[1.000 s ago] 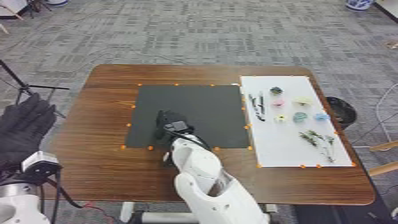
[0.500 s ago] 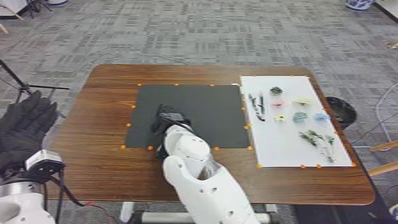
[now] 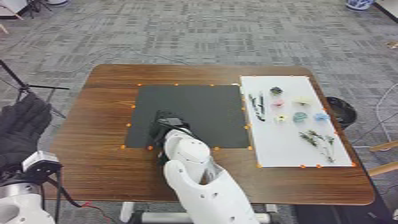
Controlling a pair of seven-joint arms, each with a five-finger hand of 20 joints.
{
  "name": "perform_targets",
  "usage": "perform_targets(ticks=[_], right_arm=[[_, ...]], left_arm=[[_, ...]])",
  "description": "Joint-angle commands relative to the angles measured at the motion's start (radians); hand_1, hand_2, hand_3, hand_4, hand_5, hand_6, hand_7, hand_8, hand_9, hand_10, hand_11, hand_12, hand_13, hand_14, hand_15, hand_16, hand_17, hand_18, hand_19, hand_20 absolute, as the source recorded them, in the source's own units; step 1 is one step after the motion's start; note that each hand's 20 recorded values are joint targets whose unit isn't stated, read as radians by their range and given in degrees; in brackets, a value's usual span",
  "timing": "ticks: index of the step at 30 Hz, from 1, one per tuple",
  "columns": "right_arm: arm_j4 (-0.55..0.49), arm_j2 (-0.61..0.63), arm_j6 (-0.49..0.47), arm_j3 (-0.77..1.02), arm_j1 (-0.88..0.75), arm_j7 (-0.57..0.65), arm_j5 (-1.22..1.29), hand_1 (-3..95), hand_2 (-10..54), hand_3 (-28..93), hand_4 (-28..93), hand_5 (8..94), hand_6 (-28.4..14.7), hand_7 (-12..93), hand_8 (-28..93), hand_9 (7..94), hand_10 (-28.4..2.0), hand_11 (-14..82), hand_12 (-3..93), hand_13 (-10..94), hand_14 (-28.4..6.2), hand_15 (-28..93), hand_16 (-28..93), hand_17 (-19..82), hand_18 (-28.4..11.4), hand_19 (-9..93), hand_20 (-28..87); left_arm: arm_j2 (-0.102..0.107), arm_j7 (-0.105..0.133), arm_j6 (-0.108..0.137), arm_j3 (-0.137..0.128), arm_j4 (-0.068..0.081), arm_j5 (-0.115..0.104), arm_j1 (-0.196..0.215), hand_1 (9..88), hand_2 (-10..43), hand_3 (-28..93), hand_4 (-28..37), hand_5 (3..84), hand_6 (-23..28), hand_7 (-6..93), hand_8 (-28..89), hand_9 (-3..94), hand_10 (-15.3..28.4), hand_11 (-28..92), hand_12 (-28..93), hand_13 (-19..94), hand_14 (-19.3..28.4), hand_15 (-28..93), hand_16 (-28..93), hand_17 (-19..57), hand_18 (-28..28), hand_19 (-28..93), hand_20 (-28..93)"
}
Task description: Arrange flowers
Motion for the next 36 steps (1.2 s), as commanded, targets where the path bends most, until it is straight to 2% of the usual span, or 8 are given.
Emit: perform_targets(ticks=[1, 15, 18, 20, 22, 24, 30, 36], right_arm=[[-0.020, 0.006, 0.030, -0.014, 0.004, 0.022, 0.019, 37.6, -9.5, 73, -26, 66.8, -5.5, 29, -11, 74.3, -15.1, 40.7, 30.8, 77, -7.4, 66, 39, 45, -23.5, 90, 31], [-0.121, 0.119, 0.095, -0.024, -0.015, 0.065, 0.120, 33.1, -9.5, 72, -19, 62.9, -8.0, 15, -9, 73.9, -16.5, 31.0, 25.0, 76, -8.8, 66, 37, 44, -24.5, 91, 29], [-0.171, 0.185, 0.175, -0.045, -0.020, 0.066, 0.163, 33.0, -9.5, 72, -19, 63.0, -8.1, 15, -9, 74.0, -16.6, 30.2, 24.6, 76, -9.1, 66, 37, 44, -24.7, 91, 28], [-0.207, 0.233, 0.256, -0.041, -0.045, 0.009, 0.135, 33.0, -9.5, 72, -19, 64.2, -7.8, 15, -9, 74.3, -16.5, 30.0, 24.4, 76, -9.1, 66, 36, 44, -24.8, 91, 28], [-0.255, 0.283, 0.301, -0.026, -0.048, -0.007, 0.157, 33.5, -9.5, 73, -18, 65.6, -7.4, 16, -9, 75.1, -15.9, 30.0, 24.2, 76, -9.1, 66, 36, 44, -24.8, 91, 28], [-0.316, 0.320, 0.329, 0.010, -0.071, -0.012, 0.189, 33.7, -9.5, 74, -18, 66.3, -7.0, 16, -9, 75.3, -15.8, 30.0, 24.2, 76, -9.1, 65, 36, 44, -24.7, 91, 28], [-0.380, 0.456, 0.565, 0.145, -0.180, -0.165, -0.003, 35.2, -9.4, 75, -19, 68.6, -5.9, 18, -9, 75.9, -15.5, 30.0, 24.1, 77, -9.0, 65, 35, 44, -24.4, 91, 28], [-0.480, 0.564, 0.467, 0.342, -0.279, -0.073, -0.033, 35.1, -9.5, 76, -19, 68.7, -5.5, 19, -10, 75.9, -15.2, 29.5, 24.1, 76, -9.0, 64, 35, 44, -24.0, 90, 28]], left_arm=[[-0.011, 0.025, -0.003, 0.003, 0.008, -0.007, 0.004, 26.1, 15.1, 72, -28.3, 43.8, 9.5, 14.6, -11, 37.2, 16.6, 23, 6, 29, 16.6, 29, -6, -5.6, 15.5, 42, 6], [-0.031, -0.029, -0.033, -0.023, 0.022, -0.021, -0.002, 25.8, 15.2, 72, -28.3, 43.9, 9.6, 14.8, -11, 37.1, 16.5, 23, 6, 29, 16.6, 29, -7, -5.6, 15.5, 42, 6], [-0.039, -0.054, -0.072, -0.027, 0.031, -0.048, -0.014, 25.6, 15.2, 72, -28.3, 43.9, 9.6, 14.9, -11, 37.1, 16.5, 23, 6, 29, 16.6, 29, -6, -5.6, 15.5, 42, 6], [-0.054, -0.092, -0.087, -0.044, 0.014, -0.076, 0.011, 25.2, 15.4, 71, -28.3, 43.8, 9.6, 14.7, -11, 36.9, 16.5, 23, 6, 29, 16.7, 29, -7, -5.6, 15.5, 42, 6], [-0.063, -0.104, -0.140, -0.057, 0.018, -0.083, 0.018, 25.0, 15.4, 72, -28.3, 43.5, 9.4, 14.3, -11, 36.6, 16.4, 23, 5, 28, 16.5, 28, -7, -5.6, 15.5, 41, 6], [-0.069, -0.095, -0.151, -0.058, 0.016, -0.092, 0.024, 24.9, 15.3, 71, -28.3, 42.8, 9.3, 13.4, -11, 36.2, 16.3, 22, 5, 28, 15.9, 26, -7, -5.7, 15.3, 41, 6], [-0.077, -0.082, -0.117, -0.020, 0.027, -0.136, -0.015, 24.9, 14.6, 71, -28.3, 42.2, 9.1, 12.6, -11, 35.9, 16.1, 21, 5, 28, 15.4, 25, -6, -5.7, 15.0, 40, 5], [-0.053, -0.080, -0.086, 0.005, 0.033, -0.133, -0.057, 25.3, 14.6, 71, -28.3, 42.4, 9.1, 12.8, -11, 36.0, 16.1, 21, 5, 28, 15.5, 25, -6, -5.6, 15.0, 40, 6]])
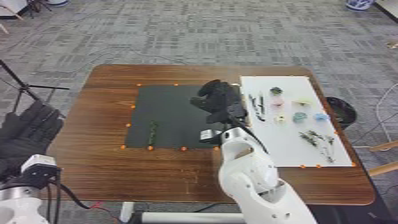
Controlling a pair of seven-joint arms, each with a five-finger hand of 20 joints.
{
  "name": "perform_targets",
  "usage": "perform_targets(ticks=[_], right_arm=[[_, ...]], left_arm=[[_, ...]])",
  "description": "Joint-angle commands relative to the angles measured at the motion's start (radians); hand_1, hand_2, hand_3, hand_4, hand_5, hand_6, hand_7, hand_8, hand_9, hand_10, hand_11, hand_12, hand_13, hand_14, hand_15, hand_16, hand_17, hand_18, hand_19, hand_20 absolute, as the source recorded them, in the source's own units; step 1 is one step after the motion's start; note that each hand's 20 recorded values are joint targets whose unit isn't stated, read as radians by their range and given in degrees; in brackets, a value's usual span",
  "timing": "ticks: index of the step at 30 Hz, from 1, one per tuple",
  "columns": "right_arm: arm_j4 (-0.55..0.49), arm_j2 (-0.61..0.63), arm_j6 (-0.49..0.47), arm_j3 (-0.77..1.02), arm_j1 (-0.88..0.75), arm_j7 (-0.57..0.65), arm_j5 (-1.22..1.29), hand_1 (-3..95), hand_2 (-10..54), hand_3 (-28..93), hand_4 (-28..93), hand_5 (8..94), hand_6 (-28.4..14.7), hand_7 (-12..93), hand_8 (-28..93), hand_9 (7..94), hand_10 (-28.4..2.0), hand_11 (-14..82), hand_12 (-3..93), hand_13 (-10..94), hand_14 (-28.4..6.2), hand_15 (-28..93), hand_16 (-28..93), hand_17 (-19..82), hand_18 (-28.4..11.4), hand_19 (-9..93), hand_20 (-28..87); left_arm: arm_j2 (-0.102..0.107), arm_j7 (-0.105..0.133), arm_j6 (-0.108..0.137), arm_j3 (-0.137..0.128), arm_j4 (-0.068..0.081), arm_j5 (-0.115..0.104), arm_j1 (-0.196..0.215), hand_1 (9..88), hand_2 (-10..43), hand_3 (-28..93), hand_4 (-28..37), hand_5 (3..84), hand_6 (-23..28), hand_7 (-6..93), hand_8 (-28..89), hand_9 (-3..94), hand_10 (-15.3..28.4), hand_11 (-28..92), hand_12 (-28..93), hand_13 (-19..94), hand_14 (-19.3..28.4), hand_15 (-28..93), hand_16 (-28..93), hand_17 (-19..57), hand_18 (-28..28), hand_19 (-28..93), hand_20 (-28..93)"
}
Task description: Arrange flowers
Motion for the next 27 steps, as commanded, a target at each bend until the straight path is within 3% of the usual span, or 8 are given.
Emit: perform_targets(ticks=[1, 3, 6, 8, 11, 14, 19, 27], right_arm=[[-0.088, 0.185, -0.096, 0.247, -0.126, 0.108, -0.135, 35.1, -9.5, 76, -19, 68.2, -5.6, 18, -11, 75.6, -15.2, 29.3, 24.0, 76, -9.0, 64, 35, 43, -23.8, 90, 28], [-0.104, 0.204, -0.184, 0.304, -0.125, 0.157, -0.109, 35.5, -9.3, 75, -19, 68.4, -5.4, 18, -10, 75.4, -15.3, 29.0, 24.0, 75, -9.1, 64, 35, 43, -23.7, 89, 28], [-0.135, 0.230, -0.238, 0.392, -0.162, 0.201, -0.121, 35.9, -8.9, 75, -19, 68.2, -5.4, 18, -10, 75.2, -15.4, 28.4, 23.9, 75, -9.3, 63, 35, 42, -23.6, 88, 28], [-0.151, 0.246, -0.322, 0.435, -0.173, 0.225, -0.132, 35.7, -9.0, 74, -19, 68.0, -5.5, 17, -10, 75.1, -15.6, 28.0, 24.0, 75, -9.3, 63, 35, 42, -23.7, 88, 28], [-0.169, 0.270, -0.447, 0.480, -0.178, 0.254, -0.135, 35.5, -9.5, 71, -22, 67.6, -5.6, 16, -9, 73.3, -15.1, 38.9, 31.0, 73, -10.3, 69, 41, 42, -23.9, 88, 31], [-0.178, 0.286, -0.477, 0.523, -0.210, 0.278, -0.169, 35.1, -9.5, 70, -26, 67.5, -5.7, 15, -9, 70.6, -15.4, 48.0, 36.7, 71, -11.3, 74, 45, 42, -24.0, 89, 32], [-0.215, 0.287, -0.642, 0.599, -0.257, 0.362, -0.086, 37.9, -9.5, 64, -28, 68.8, -5.2, 14, -9, 71.1, -14.7, 54.9, 41.9, 73, -11.2, 78, 48, 44, -24.2, 91, 33], [-0.237, 0.278, -0.733, 0.653, -0.324, 0.408, -0.057, 45.7, -9.5, 51, -28, 70.1, -5.2, 13, -9, 71.6, -14.4, 55.3, 43.7, 74, -11.2, 78, 49, 44, -24.4, 92, 34]], left_arm=[[0.012, 0.012, 0.049, 0.032, 0.005, -0.008, -0.049, 25.4, 14.6, 71, -28.3, 42.5, 9.1, 12.9, -11, 36.0, 16.2, 21, 5, 28, 15.5, 25, -6, -5.7, 15.0, 41, 6], [0.021, 0.010, 0.036, 0.039, 0.013, -0.017, -0.069, 25.4, 14.7, 71, -28.3, 42.6, 9.1, 13.0, -11, 36.1, 16.1, 21, 5, 28, 15.4, 25, -6, -5.6, 15.0, 41, 6], [0.043, 0.012, 0.038, 0.068, 0.027, -0.014, -0.123, 25.4, 14.7, 71, -28.3, 42.7, 9.1, 13.1, -11, 36.2, 16.1, 21, 5, 28, 15.4, 25, -6, -5.6, 15.0, 41, 6], [0.053, 0.013, 0.038, 0.077, 0.028, -0.008, -0.139, 25.4, 14.7, 71, -28.3, 42.6, 9.1, 13.1, -11, 36.1, 16.2, 21, 5, 28, 15.4, 25, -6, -5.6, 15.0, 41, 6], [0.064, 0.012, 0.037, 0.092, 0.032, -0.005, -0.159, 25.5, 14.7, 71, -28.3, 42.7, 9.1, 13.1, -11, 36.1, 16.1, 21, 5, 29, 15.4, 25, -6, -5.7, 15.0, 41, 6], [0.075, 0.005, 0.032, 0.110, 0.037, -0.003, -0.180, 25.5, 14.7, 71, -28.3, 42.7, 9.1, 13.1, -11, 36.1, 16.2, 21, 5, 28, 15.4, 25, -6, -5.6, 15.0, 41, 6], [0.078, 0.001, 0.024, 0.114, 0.037, 0.013, -0.187, 25.6, 14.3, 71, -28.3, 42.5, 9.0, 13.1, -11, 35.8, 16.2, 21, 5, 28, 15.9, 26, -6, -5.5, 14.9, 41, 6], [0.081, 0.009, 0.027, 0.106, 0.034, 0.018, -0.178, 25.7, 14.2, 71, -28.3, 42.4, 9.0, 13.1, -11, 35.9, 16.1, 21, 5, 28, 16.0, 26, -6, -5.7, 15.0, 40, 6]])
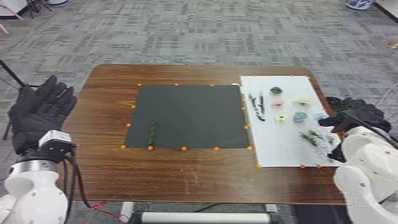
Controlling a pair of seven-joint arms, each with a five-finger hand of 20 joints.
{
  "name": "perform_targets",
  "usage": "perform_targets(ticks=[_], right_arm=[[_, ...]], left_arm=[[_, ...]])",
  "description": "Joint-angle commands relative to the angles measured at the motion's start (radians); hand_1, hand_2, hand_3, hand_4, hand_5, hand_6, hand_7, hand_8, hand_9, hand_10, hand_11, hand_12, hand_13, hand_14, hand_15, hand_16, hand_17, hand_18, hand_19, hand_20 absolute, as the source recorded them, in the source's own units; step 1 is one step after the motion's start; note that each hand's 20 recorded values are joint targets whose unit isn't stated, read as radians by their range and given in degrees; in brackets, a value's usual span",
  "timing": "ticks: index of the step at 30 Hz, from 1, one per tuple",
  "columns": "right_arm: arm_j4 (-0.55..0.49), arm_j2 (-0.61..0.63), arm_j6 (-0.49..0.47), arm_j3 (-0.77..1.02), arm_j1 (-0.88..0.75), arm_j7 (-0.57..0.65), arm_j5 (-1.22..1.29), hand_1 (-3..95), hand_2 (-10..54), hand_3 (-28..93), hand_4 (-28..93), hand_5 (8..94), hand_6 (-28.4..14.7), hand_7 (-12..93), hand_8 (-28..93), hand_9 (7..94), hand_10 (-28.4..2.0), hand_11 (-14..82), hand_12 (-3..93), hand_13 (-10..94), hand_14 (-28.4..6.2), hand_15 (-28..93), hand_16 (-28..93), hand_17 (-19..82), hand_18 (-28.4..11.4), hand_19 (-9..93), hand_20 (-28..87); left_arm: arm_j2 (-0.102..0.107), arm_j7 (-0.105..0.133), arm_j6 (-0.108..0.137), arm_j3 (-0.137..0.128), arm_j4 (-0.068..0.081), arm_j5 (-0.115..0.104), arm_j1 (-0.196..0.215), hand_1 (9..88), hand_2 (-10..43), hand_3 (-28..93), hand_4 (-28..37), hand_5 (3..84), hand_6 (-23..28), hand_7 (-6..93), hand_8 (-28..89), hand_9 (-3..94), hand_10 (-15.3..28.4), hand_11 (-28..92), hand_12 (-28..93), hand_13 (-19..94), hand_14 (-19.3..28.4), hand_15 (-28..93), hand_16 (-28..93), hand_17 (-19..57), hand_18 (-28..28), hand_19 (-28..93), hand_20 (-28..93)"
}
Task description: Arrange flowers
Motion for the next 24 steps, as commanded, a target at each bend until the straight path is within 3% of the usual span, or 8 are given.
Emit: perform_targets(ticks=[1, 8, 14, 21, 24], right_arm=[[-0.007, -0.001, -0.052, 0.031, -0.078, 0.041, 0.011, 46.5, -9.5, 50, -28, 70.2, -5.1, 13, -9, 71.7, -14.4, 55.2, 43.8, 74, -11.2, 78, 49, 44, -24.3, 92, 34], [0.016, -0.025, -0.045, 0.013, -0.099, 0.035, -0.002, 51.3, -9.5, 44, -28, 70.2, -5.0, 13, -9, 71.6, -14.3, 55.2, 44.3, 74, -11.0, 78, 49, 44, -24.3, 92, 34], [0.052, -0.058, -0.028, 0.010, -0.110, 0.023, -0.005, 55.9, -9.5, 43, -28, 70.4, -3.9, 15, -10, 71.5, -13.8, 55.6, 44.0, 74, -10.8, 78, 49, 44, -23.7, 90, 33], [0.100, -0.073, -0.019, -0.009, -0.077, 0.056, 0.045, 55.6, -9.5, 44, -28, 70.3, -3.5, 15, -10, 71.2, -13.5, 55.9, 44.1, 74, -10.5, 78, 48, 44, -23.6, 90, 34], [0.117, -0.076, -0.003, -0.013, -0.070, 0.055, 0.051, 52.1, -9.5, 52, -28, 70.5, -3.0, 17, -10, 71.1, -13.5, 56.0, 43.8, 74, -10.5, 77, 48, 44, -23.6, 90, 33]], left_arm=[[0.006, 0.003, -0.006, -0.007, -0.006, 0.011, 0.013, 25.7, 14.2, 71, -28.3, 42.4, 9.0, 13.0, -11, 36.0, 16.1, 21, 5, 28, 16.0, 26, -6, -5.7, 15.0, 41, 6], [0.004, 0.001, -0.009, -0.004, -0.004, 0.008, 0.018, 25.7, 14.2, 71, -28.3, 42.5, 9.0, 12.8, -11, 36.1, 16.1, 21, 5, 28, 16.1, 26, -6, -5.7, 15.0, 41, 6], [-0.016, 0.000, -0.005, -0.005, -0.010, 0.004, 0.038, 25.7, 14.4, 71, -28.3, 42.5, 9.0, 12.7, -11, 36.2, 16.1, 21, 5, 28, 16.2, 26, -6, -5.7, 15.0, 41, 6], [-0.028, -0.010, -0.005, -0.009, -0.007, 0.012, 0.037, 25.7, 14.5, 71, -28.3, 42.5, 9.0, 12.7, -11, 36.2, 16.1, 21, 5, 28, 16.2, 26, -6, -5.7, 15.0, 40, 6], [-0.029, -0.012, -0.007, -0.009, -0.010, 0.011, 0.044, 25.6, 14.5, 71, -28.3, 42.6, 9.0, 12.8, -11, 36.2, 16.1, 21, 5, 28, 16.3, 26, -6, -5.7, 15.0, 40, 6]])
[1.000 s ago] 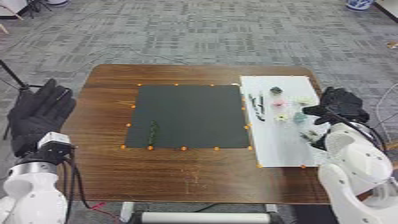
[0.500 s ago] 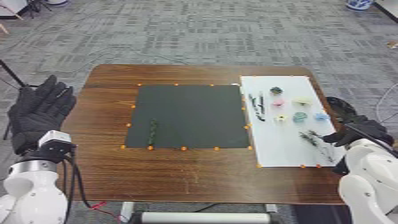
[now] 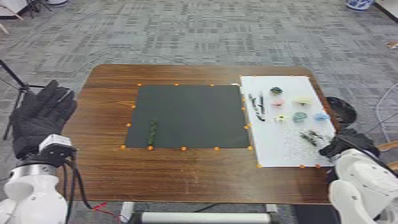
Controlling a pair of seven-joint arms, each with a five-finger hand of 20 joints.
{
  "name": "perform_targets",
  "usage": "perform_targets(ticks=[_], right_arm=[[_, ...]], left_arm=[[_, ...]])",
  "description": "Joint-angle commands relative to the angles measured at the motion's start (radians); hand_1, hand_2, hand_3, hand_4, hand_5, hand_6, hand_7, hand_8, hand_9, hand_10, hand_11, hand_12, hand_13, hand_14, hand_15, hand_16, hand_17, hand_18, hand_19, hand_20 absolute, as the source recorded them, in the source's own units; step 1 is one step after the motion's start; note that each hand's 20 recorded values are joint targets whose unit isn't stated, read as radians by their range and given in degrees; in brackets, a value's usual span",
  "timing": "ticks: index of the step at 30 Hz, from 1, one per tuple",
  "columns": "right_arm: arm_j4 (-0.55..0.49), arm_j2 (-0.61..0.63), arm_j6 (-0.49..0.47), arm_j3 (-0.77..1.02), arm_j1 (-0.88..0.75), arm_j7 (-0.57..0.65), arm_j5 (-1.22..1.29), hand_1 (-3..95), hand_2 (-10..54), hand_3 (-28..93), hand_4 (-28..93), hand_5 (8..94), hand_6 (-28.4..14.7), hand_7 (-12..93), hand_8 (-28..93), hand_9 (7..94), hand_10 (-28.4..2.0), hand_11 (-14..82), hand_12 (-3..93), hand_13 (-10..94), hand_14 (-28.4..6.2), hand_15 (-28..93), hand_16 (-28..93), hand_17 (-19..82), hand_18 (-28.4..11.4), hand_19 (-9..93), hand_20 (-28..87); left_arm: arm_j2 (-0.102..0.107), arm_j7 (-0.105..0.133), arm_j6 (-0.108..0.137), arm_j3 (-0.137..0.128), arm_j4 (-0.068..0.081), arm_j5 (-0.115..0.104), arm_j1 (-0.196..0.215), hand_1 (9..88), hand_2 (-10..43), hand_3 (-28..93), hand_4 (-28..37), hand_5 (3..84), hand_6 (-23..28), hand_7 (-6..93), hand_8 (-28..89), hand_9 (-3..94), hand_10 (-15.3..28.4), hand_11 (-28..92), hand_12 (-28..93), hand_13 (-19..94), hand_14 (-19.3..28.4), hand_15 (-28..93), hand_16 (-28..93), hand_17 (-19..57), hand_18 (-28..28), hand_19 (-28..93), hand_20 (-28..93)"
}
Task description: Arrange flowers
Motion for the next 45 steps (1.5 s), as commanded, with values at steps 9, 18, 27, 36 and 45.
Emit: perform_targets(ticks=[9, 18, 27, 36, 45], right_arm=[[0.035, -0.019, 0.078, -0.007, 0.002, 0.042, 0.056, 56.9, -9.5, 62, -26, 76.8, -1.9, 34, 15, 76.2, -13.1, 54.6, 44.8, 76, -10.5, 77, 46, 45, -24.0, 90, 33], [-0.032, -0.016, 0.140, 0.012, 0.024, 0.078, 0.155, 52.5, -9.1, 65, -22, 74.3, -1.6, 43, 21, 77.3, -13.1, 56.0, 43.0, 77, -10.4, 77, 45, 46, -24.1, 91, 32], [-0.126, 0.004, 0.265, -0.031, 0.037, 0.044, 0.140, 51.9, -8.4, 65, -21, 72.6, -1.7, 47, 21, 77.1, -13.3, 55.8, 42.2, 77, -10.0, 76, 43, 46, -24.0, 91, 31], [-0.186, 0.020, 0.205, -0.100, 0.134, 0.020, 0.258, 51.8, -8.2, 66, -21, 72.2, -2.0, 48, 21, 77.4, -13.1, 55.5, 41.7, 78, -9.7, 76, 43, 47, -24.0, 92, 31], [-0.165, -0.051, 0.151, -0.319, 0.303, -0.047, 0.329, 51.5, -7.7, 66, -21, 71.5, -2.2, 49, 21, 77.3, -12.6, 55.1, 41.6, 78, -9.4, 75, 43, 47, -23.8, 92, 30]], left_arm=[[-0.019, -0.011, -0.009, -0.006, -0.009, 0.008, 0.025, 25.6, 14.6, 71, -28.3, 42.6, 9.0, 12.6, -11, 36.2, 16.1, 21, 5, 28, 16.3, 26, -6, -5.7, 15.0, 40, 6], [-0.026, -0.013, -0.008, -0.015, -0.013, -0.005, 0.038, 25.6, 14.7, 71, -28.3, 42.6, 9.0, 12.7, -11, 36.2, 16.1, 21, 5, 28, 16.4, 26, -6, -5.8, 15.1, 41, 6], [-0.054, -0.009, 0.003, -0.038, -0.027, -0.002, 0.084, 25.5, 14.7, 71, -28.3, 42.5, 9.0, 12.6, -11, 36.2, 16.1, 21, 5, 28, 16.5, 27, -6, -5.9, 15.1, 41, 6], [-0.068, -0.049, -0.060, -0.092, -0.035, 0.034, 0.133, 25.3, 14.2, 71, -28.3, 41.2, 8.6, 12.1, -11, 34.9, 15.5, 20, 5, 27, 16.0, 25, -6, -6.3, 15.2, 39, 6], [-0.072, -0.073, -0.089, -0.126, -0.040, 0.089, 0.145, 25.4, 14.3, 70, -28.3, 40.0, 8.2, 11.8, -10, 33.4, 15.2, 19, 6, 26, 15.7, 24, -5, -6.8, 15.0, 38, 6]])
